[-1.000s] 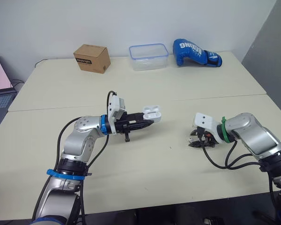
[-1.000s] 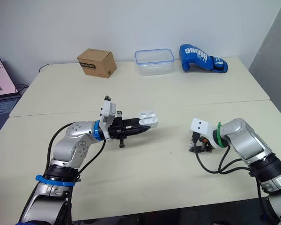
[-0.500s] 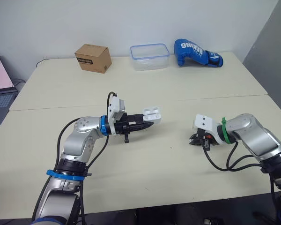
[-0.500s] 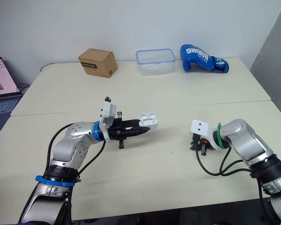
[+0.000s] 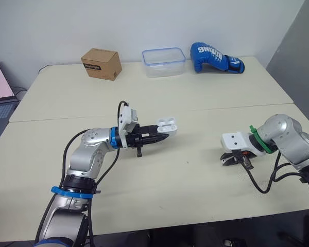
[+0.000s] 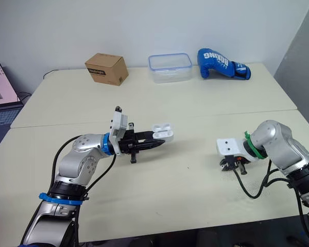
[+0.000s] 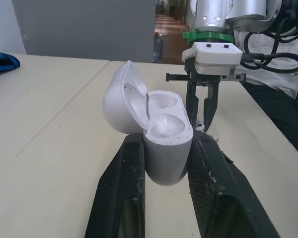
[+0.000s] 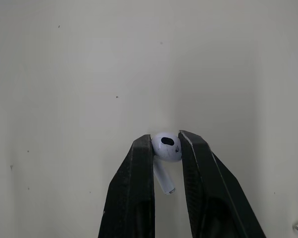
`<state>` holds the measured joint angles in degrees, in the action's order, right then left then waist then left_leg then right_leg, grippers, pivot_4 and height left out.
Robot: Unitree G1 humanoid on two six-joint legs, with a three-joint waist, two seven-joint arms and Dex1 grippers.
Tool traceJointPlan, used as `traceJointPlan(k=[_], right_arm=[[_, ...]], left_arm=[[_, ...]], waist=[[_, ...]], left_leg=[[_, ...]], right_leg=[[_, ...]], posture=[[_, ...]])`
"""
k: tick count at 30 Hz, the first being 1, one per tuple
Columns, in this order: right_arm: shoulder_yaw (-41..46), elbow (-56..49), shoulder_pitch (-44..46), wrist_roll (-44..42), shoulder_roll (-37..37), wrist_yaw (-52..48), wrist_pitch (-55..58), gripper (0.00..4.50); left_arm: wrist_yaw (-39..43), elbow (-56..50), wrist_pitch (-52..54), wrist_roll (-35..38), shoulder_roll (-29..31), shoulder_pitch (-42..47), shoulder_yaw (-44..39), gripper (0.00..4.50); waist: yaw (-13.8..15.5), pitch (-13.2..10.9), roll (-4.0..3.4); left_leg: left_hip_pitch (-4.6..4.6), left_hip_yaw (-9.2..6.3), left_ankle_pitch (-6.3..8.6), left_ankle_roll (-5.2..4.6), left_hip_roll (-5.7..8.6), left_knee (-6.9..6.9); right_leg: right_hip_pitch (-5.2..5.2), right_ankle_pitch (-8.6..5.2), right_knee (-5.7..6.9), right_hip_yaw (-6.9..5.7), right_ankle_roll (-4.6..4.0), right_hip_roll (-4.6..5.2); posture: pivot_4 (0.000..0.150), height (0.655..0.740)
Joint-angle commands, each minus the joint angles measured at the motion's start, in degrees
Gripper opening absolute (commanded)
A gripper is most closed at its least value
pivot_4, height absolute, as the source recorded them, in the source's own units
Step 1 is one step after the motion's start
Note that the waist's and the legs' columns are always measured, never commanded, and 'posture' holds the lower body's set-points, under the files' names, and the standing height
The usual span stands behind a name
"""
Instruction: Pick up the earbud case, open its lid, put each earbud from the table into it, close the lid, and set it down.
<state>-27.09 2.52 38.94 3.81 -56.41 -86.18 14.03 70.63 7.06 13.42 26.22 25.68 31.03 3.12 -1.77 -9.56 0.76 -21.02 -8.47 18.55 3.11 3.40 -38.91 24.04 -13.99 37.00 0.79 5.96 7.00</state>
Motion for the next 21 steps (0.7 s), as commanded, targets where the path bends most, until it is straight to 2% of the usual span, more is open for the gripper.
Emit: traceJointPlan(k=[1, 14, 19, 21], right_arm=[[0.3, -2.0, -1.3, 1.7, -1.2, -1.2, -2.2, 0.39], [0.6, -1.1, -3.3, 5.9, 0.2, 0.5, -3.5, 0.39], [0.8, -3.3, -3.4, 6.8, -0.5, 0.3, -2.2, 2.06], [1.0, -5.5, -3.6, 7.3, -1.1, -0.4, -0.5, 2.06]], left_arm=[[-0.1, -2.5, -0.3, 0.4, 0.2, -0.4, -0.1, 0.84], [0.1, -2.2, -0.4, 0.2, 0.1, -0.1, 0.1, 0.84], [0.3, -2.0, -0.5, 0.1, 0.1, 0.0, 0.1, 0.84], [0.2, -1.9, -0.6, 0.1, 0.0, 0.0, 0.2, 0.84]], waist=[[0.0, 0.0, 0.0], [0.1, 0.0, 0.04], [0.1, 0.0, 0.04], [0.1, 0.0, 0.04]], left_leg=[[0.0, 0.0, 0.0, 0.0, 0.0, 0.0], [0.08, 0.01, 0.0, 0.0, -0.01, -0.01], [0.09, 0.01, 0.0, 0.0, 0.0, -0.02], [0.08, 0.0, 0.0, 0.0, 0.0, -0.01]], right_leg=[[0.0, 0.0, 0.0, 0.0, 0.0, 0.0], [-0.08, 0.0, 0.01, 0.02, 0.0, -0.01], [-0.1, 0.0, 0.0, 0.01, 0.0, 0.0], [-0.09, 0.0, -0.01, 0.0, 0.0, 0.0]], posture=[[0.15, 0.7307], [0.15, 0.7307], [0.15, 0.7307], [0.15, 0.7307]])
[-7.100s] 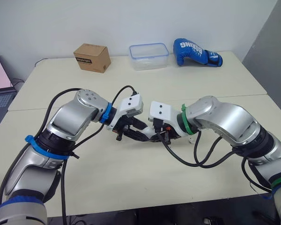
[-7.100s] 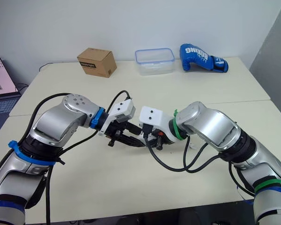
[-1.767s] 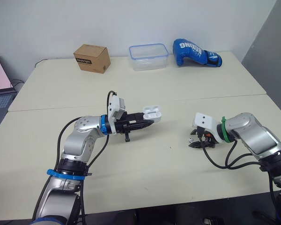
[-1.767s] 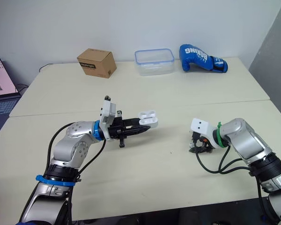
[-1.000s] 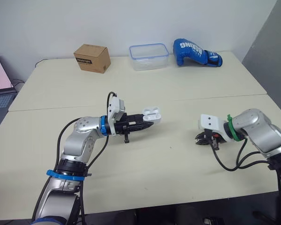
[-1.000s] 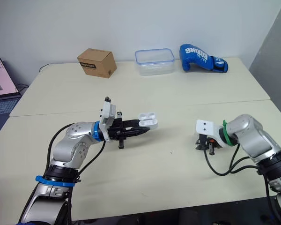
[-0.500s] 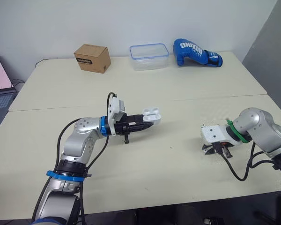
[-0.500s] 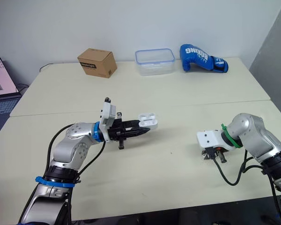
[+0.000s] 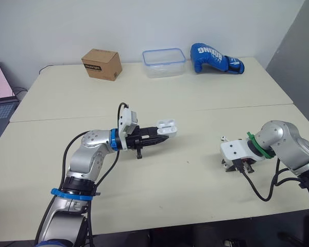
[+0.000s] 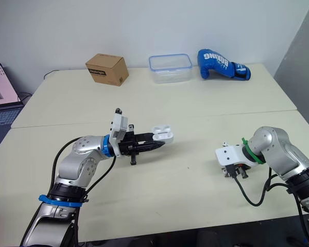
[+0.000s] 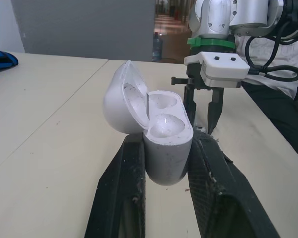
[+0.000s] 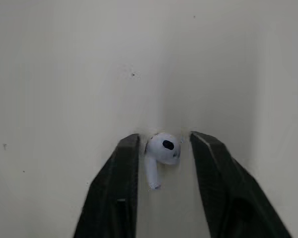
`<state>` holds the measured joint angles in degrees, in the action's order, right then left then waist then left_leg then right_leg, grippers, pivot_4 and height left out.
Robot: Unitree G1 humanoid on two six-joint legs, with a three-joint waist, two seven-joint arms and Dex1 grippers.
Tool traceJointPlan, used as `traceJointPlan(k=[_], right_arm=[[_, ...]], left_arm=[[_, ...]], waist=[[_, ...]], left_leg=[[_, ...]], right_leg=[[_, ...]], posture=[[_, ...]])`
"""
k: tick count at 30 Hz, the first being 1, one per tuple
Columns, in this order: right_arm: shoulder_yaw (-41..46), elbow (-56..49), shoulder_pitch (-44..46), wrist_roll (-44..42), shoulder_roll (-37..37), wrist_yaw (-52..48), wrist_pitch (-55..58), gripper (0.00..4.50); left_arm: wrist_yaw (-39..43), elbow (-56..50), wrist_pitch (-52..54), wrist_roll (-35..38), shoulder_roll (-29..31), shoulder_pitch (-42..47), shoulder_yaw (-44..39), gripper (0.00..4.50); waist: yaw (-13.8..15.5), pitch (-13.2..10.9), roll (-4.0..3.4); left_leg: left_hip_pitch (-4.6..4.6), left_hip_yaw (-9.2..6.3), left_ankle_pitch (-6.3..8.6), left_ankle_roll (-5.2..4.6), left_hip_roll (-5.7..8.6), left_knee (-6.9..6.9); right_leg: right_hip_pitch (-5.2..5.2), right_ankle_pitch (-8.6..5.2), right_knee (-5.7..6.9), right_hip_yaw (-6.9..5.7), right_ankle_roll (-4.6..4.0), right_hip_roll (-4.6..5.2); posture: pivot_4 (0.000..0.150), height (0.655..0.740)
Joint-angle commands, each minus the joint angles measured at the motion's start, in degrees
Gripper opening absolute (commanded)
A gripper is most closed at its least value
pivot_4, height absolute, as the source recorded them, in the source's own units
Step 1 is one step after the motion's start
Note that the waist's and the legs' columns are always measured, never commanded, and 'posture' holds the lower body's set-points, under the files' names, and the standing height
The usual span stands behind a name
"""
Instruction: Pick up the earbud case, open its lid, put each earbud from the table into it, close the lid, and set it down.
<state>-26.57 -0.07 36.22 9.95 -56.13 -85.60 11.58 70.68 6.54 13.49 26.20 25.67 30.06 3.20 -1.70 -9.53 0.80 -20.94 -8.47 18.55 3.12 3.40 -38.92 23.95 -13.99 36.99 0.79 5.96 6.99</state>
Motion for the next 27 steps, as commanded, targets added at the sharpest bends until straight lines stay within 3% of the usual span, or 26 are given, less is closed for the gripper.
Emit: traceJointPlan(k=[1, 11, 27], right_arm=[[0.5, -4.0, -0.9, 1.5, -1.6, -1.3, 2.5, 2.06], [-2.7, -13.1, 0.4, 8.9, -2.0, -4.1, 10.7, 2.06], [-9.1, -15.0, 5.0, 16.3, 0.6, -6.5, 21.0, 2.06]], left_arm=[[0.2, -1.4, -0.7, 0.1, 0.0, 1.0, 0.1, 0.84], [0.0, 0.0, -1.7, -0.2, -1.2, 1.8, 0.7, 0.84], [-0.6, -0.5, -1.9, -0.4, -2.1, 1.4, 0.8, 0.84]], waist=[[0.1, 0.0, 0.0], [0.0, 0.0, 0.0], [0.0, 0.0, 0.0]], left_leg=[[0.0, -0.01, 0.0, 0.0, 0.0, 0.0], [-0.02, 0.01, 0.0, 0.0, 0.01, 0.0], [-0.02, 0.02, 0.0, 0.0, 0.0, -0.01]], right_leg=[[0.0, 0.0, 0.0, 0.0, 0.0, 0.0], [0.03, 0.0, 0.02, 0.01, 0.0, 0.0], [0.03, 0.0, 0.01, 0.02, 0.0, 0.0]], posture=[[0.15, 0.7307], [0.15, 0.7307], [0.15, 0.7307]])
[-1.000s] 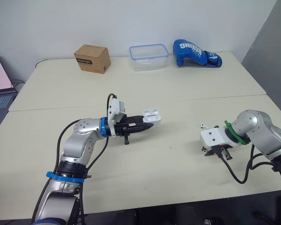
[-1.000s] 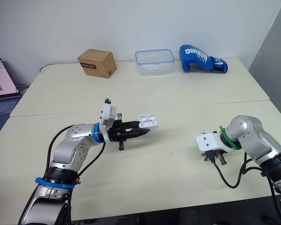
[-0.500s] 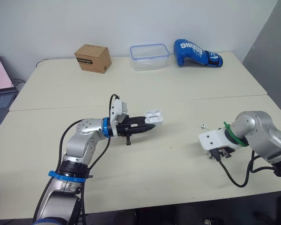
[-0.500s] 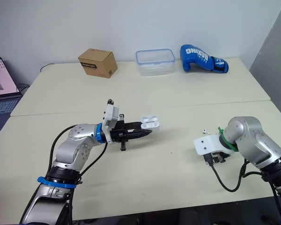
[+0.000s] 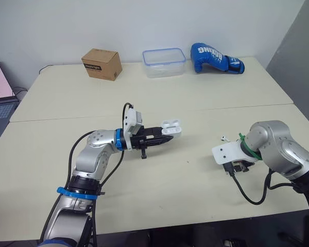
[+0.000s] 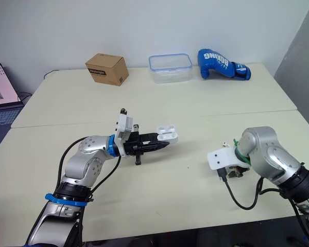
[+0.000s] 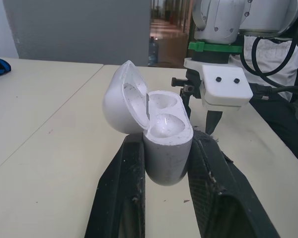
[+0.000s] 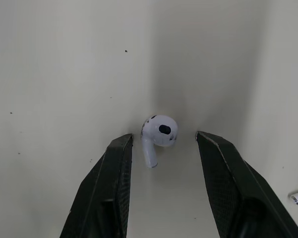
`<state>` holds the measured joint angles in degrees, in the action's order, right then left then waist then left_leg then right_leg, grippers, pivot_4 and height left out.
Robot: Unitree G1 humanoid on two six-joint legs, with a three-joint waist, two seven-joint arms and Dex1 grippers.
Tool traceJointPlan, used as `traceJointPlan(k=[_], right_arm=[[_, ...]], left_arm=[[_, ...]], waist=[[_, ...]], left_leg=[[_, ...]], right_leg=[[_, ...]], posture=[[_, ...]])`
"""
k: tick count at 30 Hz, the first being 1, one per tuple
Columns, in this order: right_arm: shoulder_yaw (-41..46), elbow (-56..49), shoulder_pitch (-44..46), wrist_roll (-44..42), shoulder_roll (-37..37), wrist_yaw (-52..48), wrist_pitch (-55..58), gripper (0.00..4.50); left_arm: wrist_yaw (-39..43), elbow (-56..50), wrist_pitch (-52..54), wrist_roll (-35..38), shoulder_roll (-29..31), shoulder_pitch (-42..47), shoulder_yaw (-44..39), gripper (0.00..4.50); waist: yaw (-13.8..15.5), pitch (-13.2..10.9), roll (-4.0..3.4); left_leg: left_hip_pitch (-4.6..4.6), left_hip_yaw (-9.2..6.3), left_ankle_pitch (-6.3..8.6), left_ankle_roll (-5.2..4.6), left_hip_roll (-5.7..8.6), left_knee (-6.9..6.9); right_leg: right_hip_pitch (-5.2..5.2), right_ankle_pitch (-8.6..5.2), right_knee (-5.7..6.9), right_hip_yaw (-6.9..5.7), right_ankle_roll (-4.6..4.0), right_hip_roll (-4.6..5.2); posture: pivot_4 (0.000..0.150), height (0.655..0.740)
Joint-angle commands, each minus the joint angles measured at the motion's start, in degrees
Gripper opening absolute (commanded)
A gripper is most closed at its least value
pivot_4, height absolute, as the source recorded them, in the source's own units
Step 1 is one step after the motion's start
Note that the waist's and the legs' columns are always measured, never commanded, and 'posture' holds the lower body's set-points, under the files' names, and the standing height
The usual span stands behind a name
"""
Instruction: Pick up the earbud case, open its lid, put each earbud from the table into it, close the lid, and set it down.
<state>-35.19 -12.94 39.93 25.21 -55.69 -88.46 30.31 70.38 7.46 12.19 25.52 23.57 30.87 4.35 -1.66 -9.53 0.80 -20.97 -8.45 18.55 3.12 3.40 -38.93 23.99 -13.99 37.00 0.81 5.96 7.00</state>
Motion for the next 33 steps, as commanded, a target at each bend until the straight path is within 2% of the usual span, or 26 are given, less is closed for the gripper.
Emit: traceJointPlan(k=[1, 10, 24, 27, 30, 33], right_arm=[[-0.7, -2.5, 1.5, 1.0, 0.2, -3.9, 3.1, 2.06], [-3.8, -5.8, 2.8, -0.8, -0.6, -4.0, 8.7, 2.06], [-5.5, -5.7, 3.3, -0.1, -1.1, -4.0, 9.1, 2.06], [-5.5, -5.4, 3.2, 0.8, -0.6, -3.8, 8.7, 1.56], [-5.6, -5.3, 3.2, 1.0, -0.5, -4.0, 8.8, 0.53], [-5.6, -5.3, 3.2, 1.2, -0.5, -4.0, 8.6, 0.53]], left_arm=[[-0.3, -1.4, -0.6, 0.3, 0.0, 0.7, -0.4, 0.84], [0.0, -0.9, -0.9, 0.1, 0.2, 0.7, -0.4, 0.84], [-0.2, -1.0, -0.9, -0.1, 0.0, 0.5, -0.3, 0.84], [-0.3, -1.1, -0.9, -0.1, 0.1, 0.4, -0.4, 0.84], [-0.3, -1.1, -0.9, -0.2, 0.1, 0.4, -0.4, 0.84], [-0.3, -1.1, -0.9, -0.2, 0.1, 0.4, -0.4, 0.84]], waist=[[0.0, 0.0, 0.0], [0.0, 0.0, 0.0], [0.0, 0.0, 0.0], [0.0, 0.0, 0.0], [0.0, 0.0, 0.0], [0.0, 0.0, 0.0]], left_leg=[[0.0, 0.0, 0.0, 0.0, 0.0, 0.0], [-0.02, -0.01, 0.0, 0.0, 0.0, 0.0], [-0.02, -0.01, 0.0, 0.0, 0.0, 0.0], [-0.02, -0.01, 0.0, 0.0, 0.0, 0.0], [-0.02, -0.01, 0.0, 0.0, 0.0, 0.0], [-0.02, -0.01, 0.0, 0.0, 0.0, 0.0]], right_leg=[[0.0, 0.0, 0.0, 0.0, 0.0, 0.0], [0.02, 0.0, 0.0, 0.0, 0.0, 0.0], [0.02, 0.0, 0.0, 0.0, 0.0, 0.0], [0.02, 0.0, 0.0, 0.0, 0.0, 0.0], [0.02, 0.0, 0.0, -0.01, 0.0, 0.0], [0.02, 0.0, 0.0, 0.0, 0.0, 0.0]], posture=[[0.15, 0.7307], [0.15, 0.7307], [0.15, 0.7307], [0.15, 0.7307], [0.15, 0.7307], [0.15, 0.7307]])
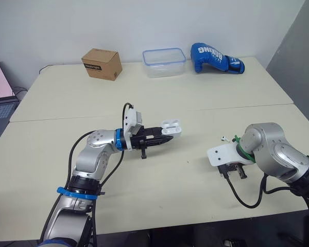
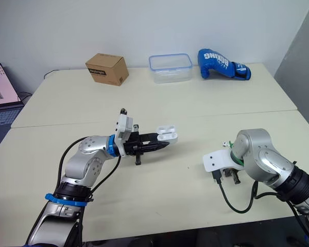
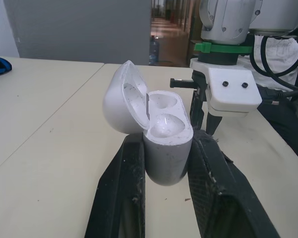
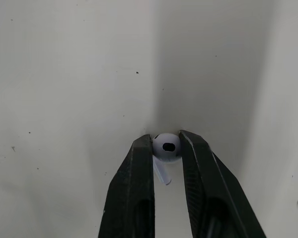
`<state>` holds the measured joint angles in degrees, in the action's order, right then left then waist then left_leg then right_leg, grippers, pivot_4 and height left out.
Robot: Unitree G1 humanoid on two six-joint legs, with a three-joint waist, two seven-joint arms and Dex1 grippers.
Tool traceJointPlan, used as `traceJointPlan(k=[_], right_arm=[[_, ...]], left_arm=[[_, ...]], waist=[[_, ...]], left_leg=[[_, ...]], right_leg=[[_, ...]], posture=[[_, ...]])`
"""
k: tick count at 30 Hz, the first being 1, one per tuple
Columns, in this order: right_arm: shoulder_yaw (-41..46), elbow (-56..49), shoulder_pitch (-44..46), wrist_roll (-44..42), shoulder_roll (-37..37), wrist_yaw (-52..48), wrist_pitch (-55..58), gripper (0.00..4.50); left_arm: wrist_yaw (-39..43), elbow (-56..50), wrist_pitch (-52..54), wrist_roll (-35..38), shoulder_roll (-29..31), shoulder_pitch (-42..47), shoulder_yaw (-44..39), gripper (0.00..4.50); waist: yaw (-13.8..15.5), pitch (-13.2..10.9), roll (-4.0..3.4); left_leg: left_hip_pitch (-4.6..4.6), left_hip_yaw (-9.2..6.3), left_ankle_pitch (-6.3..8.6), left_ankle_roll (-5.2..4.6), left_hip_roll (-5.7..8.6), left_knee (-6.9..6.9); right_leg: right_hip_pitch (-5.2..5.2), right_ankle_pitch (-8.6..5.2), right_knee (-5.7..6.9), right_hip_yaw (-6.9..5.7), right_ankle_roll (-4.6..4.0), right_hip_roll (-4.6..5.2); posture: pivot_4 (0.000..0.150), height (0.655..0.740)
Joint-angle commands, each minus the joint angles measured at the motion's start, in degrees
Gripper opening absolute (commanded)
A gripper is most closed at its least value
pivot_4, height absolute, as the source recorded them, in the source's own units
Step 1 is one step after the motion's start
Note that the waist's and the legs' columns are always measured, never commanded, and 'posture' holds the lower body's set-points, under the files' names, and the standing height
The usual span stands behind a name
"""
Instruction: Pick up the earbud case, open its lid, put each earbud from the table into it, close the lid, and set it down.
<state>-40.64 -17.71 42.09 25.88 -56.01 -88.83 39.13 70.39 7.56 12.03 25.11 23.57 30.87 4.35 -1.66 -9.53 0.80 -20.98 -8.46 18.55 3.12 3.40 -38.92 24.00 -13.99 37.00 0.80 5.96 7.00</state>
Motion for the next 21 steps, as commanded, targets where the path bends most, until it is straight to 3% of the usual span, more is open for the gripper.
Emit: traceJointPlan(k=[1, 15, 21], right_arm=[[-0.2, -0.5, 1.0, 0.6, -0.2, -3.6, -0.2, 0.53], [-0.6, -1.6, 0.8, 0.6, -1.0, -3.7, -0.5, 0.41], [7.1, -2.5, -0.6, -3.4, 1.9, 2.0, 3.9, 0.41]], left_arm=[[-0.3, -1.1, -0.8, 0.2, 0.1, 0.4, -0.4, 0.84], [-0.2, -0.8, -1.3, 0.0, 0.0, 0.2, -0.5, 0.84], [-1.1, 0.7, -1.6, 0.9, -0.8, 1.0, -1.9, 0.84]], waist=[[0.0, 0.0, 0.0], [0.0, 0.0, 0.0], [0.0, 0.0, 0.0]], left_leg=[[0.0, 0.0, 0.0, 0.0, 0.0, 0.0], [0.0, 0.0, 0.0, 0.0, 0.0, 0.0], [0.0, 0.0, 0.0, 0.0, 0.0, 0.0]], right_leg=[[0.0, 0.0, 0.0, 0.0, 0.0, 0.0], [0.0, 0.0, 0.0, 0.0, 0.0, 0.0], [0.0, 0.0, 0.0, 0.0, 0.0, 0.0]], posture=[[0.15, 0.7307], [0.15, 0.7307], [0.15, 0.7307]])
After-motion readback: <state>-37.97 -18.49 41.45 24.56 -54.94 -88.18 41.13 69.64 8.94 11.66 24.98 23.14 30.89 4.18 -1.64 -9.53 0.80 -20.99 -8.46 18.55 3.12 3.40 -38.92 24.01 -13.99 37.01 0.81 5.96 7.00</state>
